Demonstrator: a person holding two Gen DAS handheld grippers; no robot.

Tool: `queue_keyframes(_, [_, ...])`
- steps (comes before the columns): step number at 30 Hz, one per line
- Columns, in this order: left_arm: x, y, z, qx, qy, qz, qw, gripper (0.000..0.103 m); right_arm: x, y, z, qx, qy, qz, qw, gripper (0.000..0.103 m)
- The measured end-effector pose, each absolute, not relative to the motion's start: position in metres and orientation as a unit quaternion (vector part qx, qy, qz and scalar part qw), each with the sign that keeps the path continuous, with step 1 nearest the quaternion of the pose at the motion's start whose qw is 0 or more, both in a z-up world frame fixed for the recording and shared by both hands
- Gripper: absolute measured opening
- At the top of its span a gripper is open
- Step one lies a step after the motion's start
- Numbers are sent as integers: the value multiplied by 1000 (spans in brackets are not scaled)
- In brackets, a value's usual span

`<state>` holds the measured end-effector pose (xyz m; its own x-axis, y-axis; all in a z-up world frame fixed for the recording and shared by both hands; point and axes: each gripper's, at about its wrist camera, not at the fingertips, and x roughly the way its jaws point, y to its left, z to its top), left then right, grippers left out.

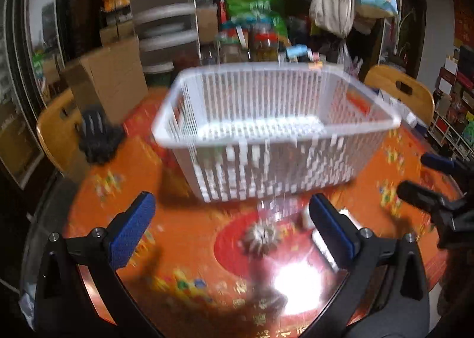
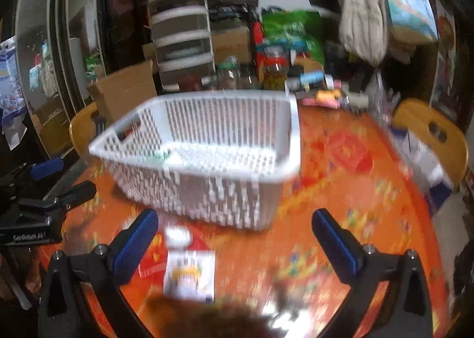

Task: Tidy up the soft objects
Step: 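Move the left tool to the white ribbed cap while the right tool reaches the tissue packet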

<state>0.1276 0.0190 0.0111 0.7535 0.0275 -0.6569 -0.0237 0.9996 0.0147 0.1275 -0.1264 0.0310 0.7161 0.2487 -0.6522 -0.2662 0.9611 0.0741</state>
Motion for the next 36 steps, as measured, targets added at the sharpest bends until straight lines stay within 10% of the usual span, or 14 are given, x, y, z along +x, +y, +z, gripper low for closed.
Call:
queue_keyframes(7, [140, 17, -48, -6, 407, 8, 913, 98, 115, -119, -40, 4, 424, 166, 890, 103])
queue_keyframes(13, [141, 12, -69, -9, 424, -11, 906, 41, 111, -107, -59, -6, 442, 175, 880, 103])
queue_keyframes(22, [130, 38, -78, -46, 414, -15, 909, 41, 112, -72, -65, -63, 450, 179, 872, 97])
queue_keyframes(36, [138, 48, -78, -64, 410, -24, 910, 41, 110, -48, -64, -108, 428, 194, 876, 53])
